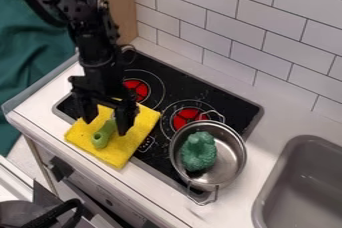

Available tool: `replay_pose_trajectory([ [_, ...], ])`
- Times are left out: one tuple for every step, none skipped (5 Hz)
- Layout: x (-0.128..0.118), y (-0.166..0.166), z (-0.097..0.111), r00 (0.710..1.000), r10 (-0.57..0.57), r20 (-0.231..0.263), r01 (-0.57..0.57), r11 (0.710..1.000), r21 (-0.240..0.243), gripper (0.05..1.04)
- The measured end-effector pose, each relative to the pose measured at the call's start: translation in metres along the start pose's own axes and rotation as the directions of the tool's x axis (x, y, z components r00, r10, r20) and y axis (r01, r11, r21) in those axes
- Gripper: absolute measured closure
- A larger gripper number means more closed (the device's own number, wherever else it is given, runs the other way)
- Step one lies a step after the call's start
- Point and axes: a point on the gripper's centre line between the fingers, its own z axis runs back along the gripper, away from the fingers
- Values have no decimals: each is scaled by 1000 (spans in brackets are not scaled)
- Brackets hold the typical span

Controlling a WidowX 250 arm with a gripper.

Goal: Put the spatula on top of the yellow rag

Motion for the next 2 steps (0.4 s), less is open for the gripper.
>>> replay_pose_trajectory([
  [0, -16, 16, 999, -26, 45, 26, 1000, -3, 83],
  [3, -21, 16, 996, -71, 48, 71, 997, 1, 83],
])
